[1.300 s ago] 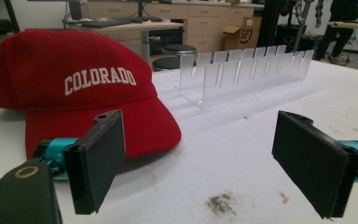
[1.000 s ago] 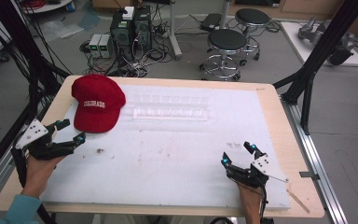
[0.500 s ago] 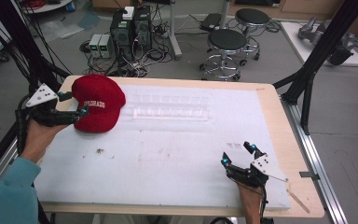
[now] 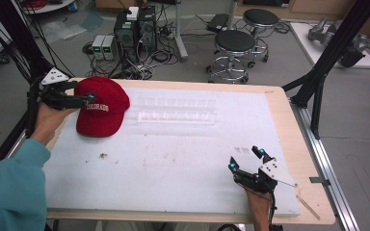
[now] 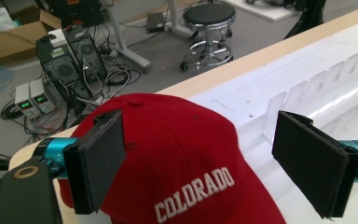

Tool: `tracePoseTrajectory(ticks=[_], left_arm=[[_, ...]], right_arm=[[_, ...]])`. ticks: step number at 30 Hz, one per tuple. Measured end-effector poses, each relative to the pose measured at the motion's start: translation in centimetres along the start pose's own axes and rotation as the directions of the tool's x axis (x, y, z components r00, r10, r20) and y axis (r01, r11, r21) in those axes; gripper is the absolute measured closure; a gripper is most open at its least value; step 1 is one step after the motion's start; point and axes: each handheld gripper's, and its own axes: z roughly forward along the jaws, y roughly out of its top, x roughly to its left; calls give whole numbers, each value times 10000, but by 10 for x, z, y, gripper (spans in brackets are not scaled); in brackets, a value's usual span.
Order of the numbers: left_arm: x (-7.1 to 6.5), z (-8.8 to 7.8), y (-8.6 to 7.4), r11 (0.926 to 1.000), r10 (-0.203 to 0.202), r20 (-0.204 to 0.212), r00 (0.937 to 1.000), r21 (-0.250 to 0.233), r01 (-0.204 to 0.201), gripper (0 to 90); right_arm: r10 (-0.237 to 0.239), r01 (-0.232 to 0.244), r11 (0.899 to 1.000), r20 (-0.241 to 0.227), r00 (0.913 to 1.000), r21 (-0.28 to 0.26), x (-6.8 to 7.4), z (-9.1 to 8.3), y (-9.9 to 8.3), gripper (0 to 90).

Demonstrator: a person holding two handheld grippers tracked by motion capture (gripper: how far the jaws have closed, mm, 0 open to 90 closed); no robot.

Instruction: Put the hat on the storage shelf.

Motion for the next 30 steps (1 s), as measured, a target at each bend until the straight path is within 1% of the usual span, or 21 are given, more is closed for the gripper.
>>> tracePoseTrajectory(ticks=[2,3,5,7,8,9,10,11,12,13,14,16,17,19,20,21,22,23,27,28,30], left_arm=[[1,3,1,9999,-84,-18,10000,-55,84,175],[3,9,3,9999,-151,-53,9999,81,151,175],[7,16,4,9994,-180,-93,9998,310,182,172],[7,19,5,9991,-256,-118,9996,324,259,172],[10,25,5,9982,-299,-130,9995,509,305,172],[10,29,4,9979,-292,-178,9994,579,302,172],[10,29,4,9979,-292,-178,9994,579,302,172],[11,33,2,9971,-292,-262,9992,700,310,172],[13,38,-1,9949,-384,-293,9988,923,410,172],[13,38,-1,9949,-384,-293,9988,923,410,172],[15,44,-5,9918,-458,-425,9980,1171,505,172],[15,46,-6,9912,-507,-449,9977,1198,558,168],[15,49,-7,9896,-574,-591,9966,1287,646,168],[15,51,-8,9887,-601,-679,9959,1331,687,168],[15,55,-10,9829,-801,-867,9930,1587,931,168],[15,57,-11,9801,-882,-909,9919,1697,1027,168],[15,57,-11,9801,-882,-909,9919,1697,1027,168],[13,60,-12,9772,-885,-1065,9904,1835,1070,168],[11,64,-13,9752,-784,-1195,9897,1971,1010,165],[10,65,-14,9745,-889,-1271,9879,1943,1126,165],[10,68,-15,9702,-1119,-1366,9843,1992,1379,165]], right_arm=[[6,-6,10000,-6,10000,8,0,0,0,98],[-24,24,10000,-3,10000,-11,0,0,0,98],[-65,65,10000,-7,10000,-35,0,0,0,98],[-84,84,10000,21,10000,-21,1,0,0,98],[-31,31,10000,30,10000,6,1,0,0,98],[-70,70,10000,40,10000,-21,1,0,0,98],[-74,74,10000,28,10000,-28,1,0,0,98],[-74,74,10000,28,10000,-28,1,0,0,98],[-58,58,10000,25,10000,-24,1,0,0,98],[-58,58,10000,25,10000,-24,1,0,0,98],[-82,82,10000,24,10000,-30,1,0,0,98],[-71,71,10000,21,10000,-28,1,0,0,98],[-69,69,10000,32,10000,-23,1,0,0,98],[-57,57,10000,24,10000,-23,1,0,0,98],[-75,75,10000,30,10000,-24,1,0,0,98],[-94,94,10000,34,9999,-32,1,0,0,98],[-94,94,10000,34,9999,-32,1,0,0,98],[-81,81,10000,33,10000,-21,1,0,0,98],[-74,74,10000,9,10000,-18,1,0,0,98],[-75,75,10000,8,10000,-18,1,0,0,98],[-93,93,10000,-4,10000,-13,1,0,0,98]])
